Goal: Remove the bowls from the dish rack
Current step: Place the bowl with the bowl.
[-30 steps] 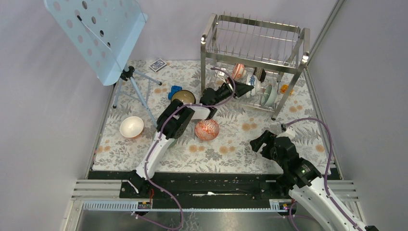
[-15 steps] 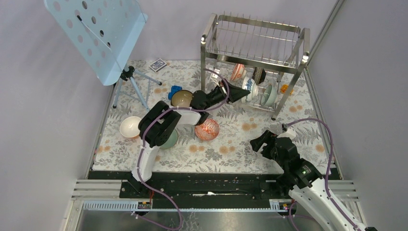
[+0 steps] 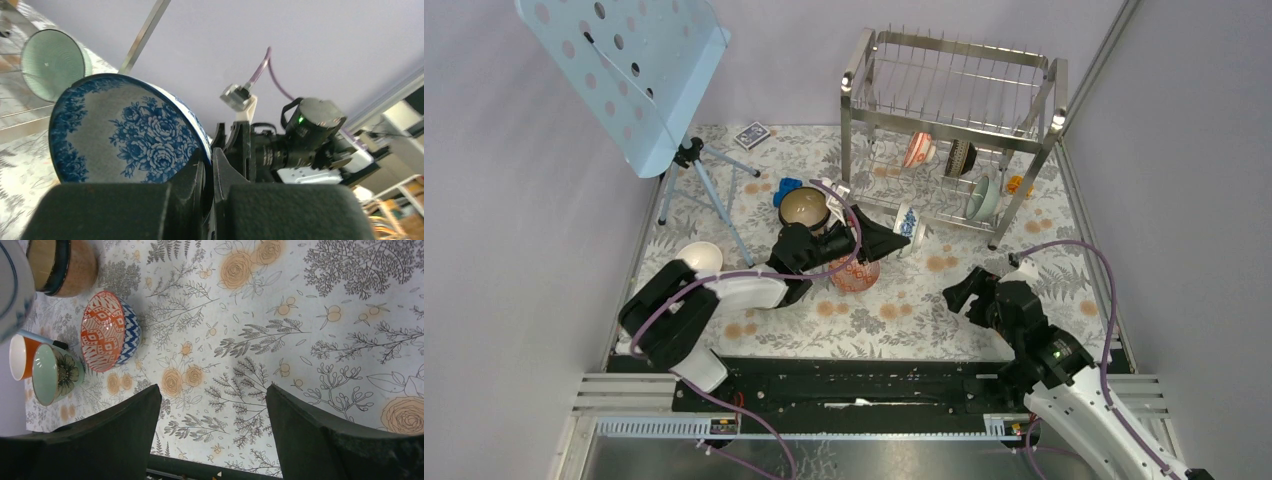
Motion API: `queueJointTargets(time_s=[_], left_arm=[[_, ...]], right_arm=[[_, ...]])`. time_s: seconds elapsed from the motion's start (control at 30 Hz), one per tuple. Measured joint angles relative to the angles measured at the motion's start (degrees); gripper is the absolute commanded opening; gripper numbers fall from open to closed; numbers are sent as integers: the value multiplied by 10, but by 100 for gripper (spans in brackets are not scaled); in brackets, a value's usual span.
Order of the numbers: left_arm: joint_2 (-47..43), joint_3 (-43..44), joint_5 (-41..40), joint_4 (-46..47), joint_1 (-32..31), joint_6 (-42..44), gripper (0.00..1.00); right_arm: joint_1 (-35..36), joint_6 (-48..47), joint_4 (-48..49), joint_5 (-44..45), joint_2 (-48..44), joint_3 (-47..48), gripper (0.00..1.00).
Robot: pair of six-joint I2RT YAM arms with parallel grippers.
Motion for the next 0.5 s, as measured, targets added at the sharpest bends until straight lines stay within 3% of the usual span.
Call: queueJointTargets(time_s=[0.33,0.5], left_arm=[[-296,17,-134,-503,-100,230,0],[-391,17,-243,-681,-157,324,0]], right_arm=[[0,-57,7,-31,98,101,84],[0,-80,11,-66,155,150,84]])
